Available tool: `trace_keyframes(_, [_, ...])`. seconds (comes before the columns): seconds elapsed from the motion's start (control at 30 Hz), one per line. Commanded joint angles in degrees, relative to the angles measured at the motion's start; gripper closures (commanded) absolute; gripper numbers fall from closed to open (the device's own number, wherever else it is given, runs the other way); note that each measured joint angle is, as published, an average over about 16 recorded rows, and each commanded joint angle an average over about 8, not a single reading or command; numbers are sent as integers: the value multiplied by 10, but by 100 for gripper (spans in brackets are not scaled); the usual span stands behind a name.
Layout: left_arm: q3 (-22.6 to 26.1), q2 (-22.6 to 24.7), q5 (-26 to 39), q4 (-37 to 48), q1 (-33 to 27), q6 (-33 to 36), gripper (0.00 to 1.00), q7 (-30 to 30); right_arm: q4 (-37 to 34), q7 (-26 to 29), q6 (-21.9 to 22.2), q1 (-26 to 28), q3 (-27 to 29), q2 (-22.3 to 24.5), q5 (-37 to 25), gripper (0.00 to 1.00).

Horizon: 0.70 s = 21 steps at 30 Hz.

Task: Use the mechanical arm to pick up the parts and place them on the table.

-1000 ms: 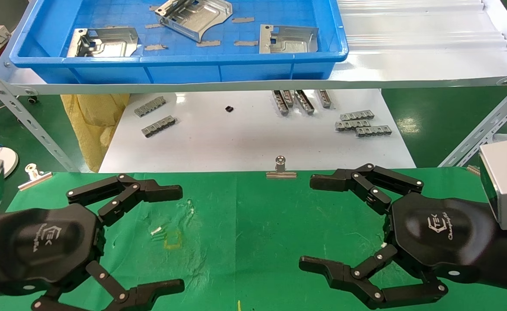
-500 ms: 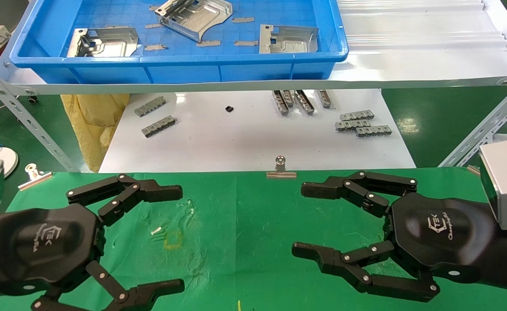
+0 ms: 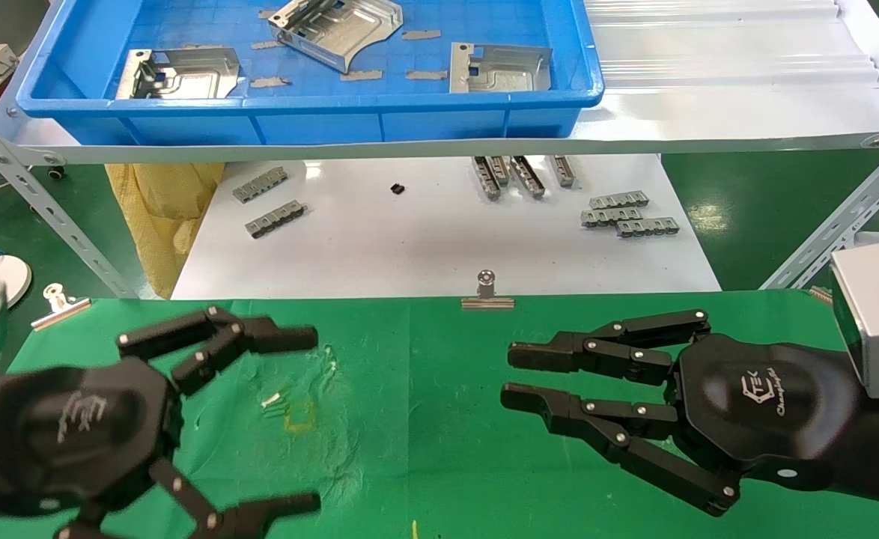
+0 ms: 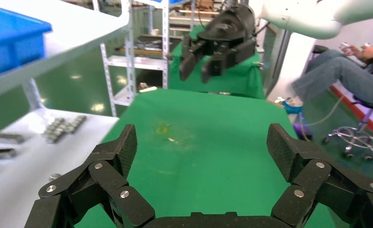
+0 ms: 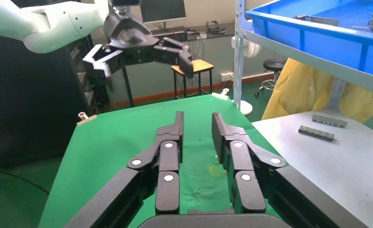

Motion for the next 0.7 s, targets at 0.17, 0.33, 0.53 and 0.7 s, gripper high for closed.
trace_keyframes(0.17, [22,39,53,50,-96,-16,0,-16,0,0,0,0,0,0,0,100])
trace_keyframes(0.33, [61,118,141,184,-237,-46,0,-12,0,0,0,0,0,0,0,100])
trace_keyframes(0.53, [97,223,239,389,-380,-149,0,29,0,0,0,0,0,0,0,100])
trace_keyframes(0.7, [113,298,292,529,-452,-278,0,53,0,0,0,0,0,0,0,100])
